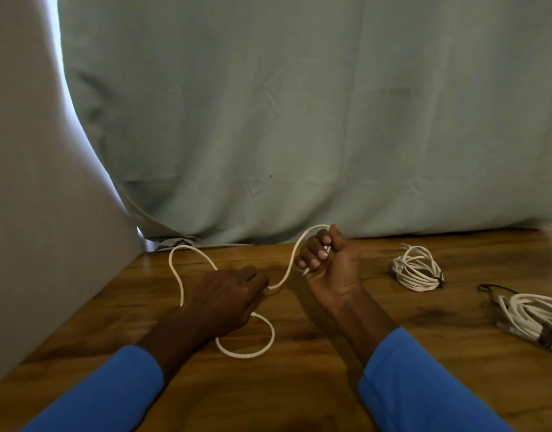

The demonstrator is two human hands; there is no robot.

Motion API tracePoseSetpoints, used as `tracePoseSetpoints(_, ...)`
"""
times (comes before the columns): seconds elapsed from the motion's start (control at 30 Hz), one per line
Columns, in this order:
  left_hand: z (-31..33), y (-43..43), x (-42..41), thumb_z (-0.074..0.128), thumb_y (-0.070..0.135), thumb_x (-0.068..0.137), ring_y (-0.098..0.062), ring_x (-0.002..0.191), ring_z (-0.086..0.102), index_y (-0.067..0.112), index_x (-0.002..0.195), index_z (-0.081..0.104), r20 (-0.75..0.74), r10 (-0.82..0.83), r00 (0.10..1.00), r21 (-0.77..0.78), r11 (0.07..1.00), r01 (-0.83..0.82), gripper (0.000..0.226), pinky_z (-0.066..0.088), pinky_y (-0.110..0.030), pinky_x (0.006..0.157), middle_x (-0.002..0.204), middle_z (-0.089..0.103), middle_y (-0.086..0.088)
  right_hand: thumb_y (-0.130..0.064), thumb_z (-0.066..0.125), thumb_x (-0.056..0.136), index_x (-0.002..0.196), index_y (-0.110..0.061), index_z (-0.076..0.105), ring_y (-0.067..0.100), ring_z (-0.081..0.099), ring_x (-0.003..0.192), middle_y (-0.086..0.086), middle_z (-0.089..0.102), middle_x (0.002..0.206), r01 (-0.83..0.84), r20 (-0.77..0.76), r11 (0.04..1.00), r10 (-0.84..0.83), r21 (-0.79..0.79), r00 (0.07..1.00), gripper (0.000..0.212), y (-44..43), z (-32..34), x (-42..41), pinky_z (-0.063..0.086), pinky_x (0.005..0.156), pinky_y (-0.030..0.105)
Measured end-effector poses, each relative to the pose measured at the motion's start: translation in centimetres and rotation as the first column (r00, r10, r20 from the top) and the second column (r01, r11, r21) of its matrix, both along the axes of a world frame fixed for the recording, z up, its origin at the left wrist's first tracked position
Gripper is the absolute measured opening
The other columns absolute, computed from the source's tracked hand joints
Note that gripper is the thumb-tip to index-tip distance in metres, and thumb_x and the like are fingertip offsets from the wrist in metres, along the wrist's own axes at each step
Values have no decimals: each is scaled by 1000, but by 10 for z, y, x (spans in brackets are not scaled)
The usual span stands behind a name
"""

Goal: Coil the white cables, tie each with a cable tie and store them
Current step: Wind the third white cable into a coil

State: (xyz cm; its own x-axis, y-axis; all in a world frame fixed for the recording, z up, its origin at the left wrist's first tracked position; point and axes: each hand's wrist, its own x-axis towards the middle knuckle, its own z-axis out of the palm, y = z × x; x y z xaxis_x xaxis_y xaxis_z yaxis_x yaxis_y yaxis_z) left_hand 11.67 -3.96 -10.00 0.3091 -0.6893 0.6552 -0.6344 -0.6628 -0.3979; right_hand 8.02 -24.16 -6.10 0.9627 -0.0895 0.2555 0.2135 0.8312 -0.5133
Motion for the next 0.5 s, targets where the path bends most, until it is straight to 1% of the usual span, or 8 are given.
tracePoseSetpoints(0.1, 3, -3, -9, 59, 41, 96, -12, 58, 58, 28, 93, 66, -49, -95, 994, 97, 990, 99, 15, 22, -23, 50, 79, 62, 8, -37, 36, 111, 69, -19, 42, 8, 29, 38, -5, 32, 48, 171, -36, 956, -185, -239, 982, 46, 12, -3, -2, 29, 46, 26)
tracePoseSetpoints(0.2, 11, -4, -16, 65, 41, 91, -8, 56, 56, 31, 88, 69, -44, -121, 992, 197, 972, 128, 11, 3, -18, 51, 73, 59, 11, -33, 37, 112, 72, -17, 43, 9, 31, 42, -4, 34, 51, 266, 15, 876, -284, -403, 959, 43, 22, -5, -4, 30, 50, 28)
tracePoseSetpoints(0.23, 13, -4, -16, 62, 41, 92, -8, 55, 56, 32, 88, 70, -49, -117, 992, 214, 969, 125, 12, -1, -17, 53, 72, 58, 12, -30, 36, 112, 74, -17, 42, 10, 33, 45, -3, 35, 53, 304, 56, 837, -313, -455, 948, 41, 25, -5, -6, 31, 52, 28)
tracePoseSetpoints(0.27, 13, -3, -15, 57, 42, 93, -8, 55, 56, 33, 89, 70, -58, -109, 992, 226, 967, 119, 16, -1, -17, 51, 71, 58, 13, -28, 36, 112, 75, -16, 42, 10, 34, 48, -2, 36, 55, 342, 101, 793, -339, -504, 935, 39, 28, -6, -7, 33, 53, 28)
tracePoseSetpoints(0.33, 10, -3, -10, 52, 41, 95, -10, 58, 60, 33, 95, 70, -111, -120, 987, 240, 960, 144, 20, 16, -20, 45, 74, 60, 12, -28, 37, 113, 79, -16, 41, 10, 37, 54, -2, 39, 60, 403, 175, 711, -375, -576, 911, 37, 35, -6, -12, 35, 55, 26)
tracePoseSetpoints(0.4, 9, -5, -7, 48, 40, 97, -14, 64, 63, 31, 101, 69, -173, -153, 973, 252, 948, 194, 22, 38, -27, 48, 80, 64, 9, -31, 38, 113, 82, -16, 44, 7, 41, 57, -4, 42, 63, 440, 213, 621, -407, -648, 888, 35, 41, -9, -17, 38, 56, 24)
tracePoseSetpoints(0.43, 9, -6, -8, 47, 39, 98, -16, 67, 64, 30, 102, 68, -205, -167, 965, 254, 943, 217, 23, 45, -30, 52, 83, 65, 7, -34, 39, 112, 83, -17, 47, 6, 43, 59, -4, 45, 66, 448, 233, 554, -416, -701, 879, 35, 42, -11, -20, 40, 59, 24)
tracePoseSetpoints(0.5, 11, -6, -11, 54, 36, 96, -17, 70, 65, 28, 99, 68, -226, -220, 949, 202, 942, 267, 17, 49, -31, 56, 86, 69, 5, -43, 40, 111, 87, -24, 51, 2, 48, 65, -7, 51, 74, 440, 292, 370, -391, -818, 873, 32, 41, -19, -23, 43, 66, 26)
